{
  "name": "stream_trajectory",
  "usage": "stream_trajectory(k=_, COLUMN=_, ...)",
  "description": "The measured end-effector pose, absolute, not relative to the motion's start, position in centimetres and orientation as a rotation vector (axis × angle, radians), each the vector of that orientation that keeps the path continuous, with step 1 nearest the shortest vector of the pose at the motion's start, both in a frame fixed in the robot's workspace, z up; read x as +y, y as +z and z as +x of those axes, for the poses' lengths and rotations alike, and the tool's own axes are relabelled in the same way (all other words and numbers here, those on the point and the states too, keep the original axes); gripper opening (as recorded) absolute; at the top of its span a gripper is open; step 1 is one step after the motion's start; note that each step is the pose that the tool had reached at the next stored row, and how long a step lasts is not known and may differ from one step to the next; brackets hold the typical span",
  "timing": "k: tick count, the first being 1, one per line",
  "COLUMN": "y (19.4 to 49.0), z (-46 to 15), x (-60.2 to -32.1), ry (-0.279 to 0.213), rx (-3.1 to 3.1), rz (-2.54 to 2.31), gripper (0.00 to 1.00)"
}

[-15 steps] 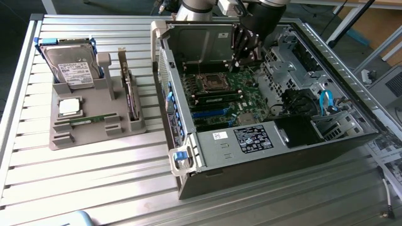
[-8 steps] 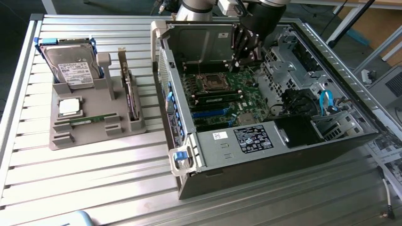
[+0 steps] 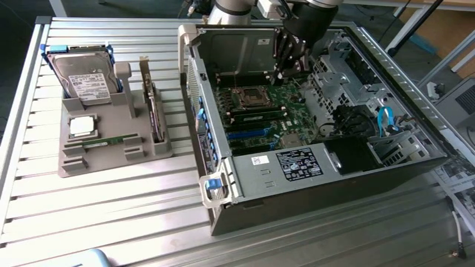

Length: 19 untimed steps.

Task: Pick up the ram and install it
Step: 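Press down the ram until it locks into place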

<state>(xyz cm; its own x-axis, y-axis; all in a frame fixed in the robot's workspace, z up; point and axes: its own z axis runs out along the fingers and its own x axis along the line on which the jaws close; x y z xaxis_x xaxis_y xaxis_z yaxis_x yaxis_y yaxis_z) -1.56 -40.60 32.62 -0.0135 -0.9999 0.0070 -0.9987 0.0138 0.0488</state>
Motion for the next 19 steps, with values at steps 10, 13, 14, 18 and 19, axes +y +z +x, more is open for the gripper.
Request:
stream_trajectory(k=10, y=32.62, z=-1.56, x=-40.60, ry=-0.052, rx=-2.403, rz=1.966, gripper=0.11)
stream_trajectory(k=13, y=32.62, z=-1.56, x=-40.60, ry=-0.053, rx=-2.448, rz=1.911, gripper=0.11)
stream_trajectory(k=14, y=32.61, z=-1.56, x=-40.60, ry=-0.054, rx=-2.463, rz=1.891, gripper=0.11)
stream_trajectory(k=18, y=32.61, z=-1.56, x=-40.60, ry=-0.055, rx=-2.520, rz=1.818, gripper=0.11)
stream_trajectory(k=19, y=32.61, z=-1.56, x=-40.60, ry=-0.056, rx=-2.534, rz=1.798, gripper=0.11)
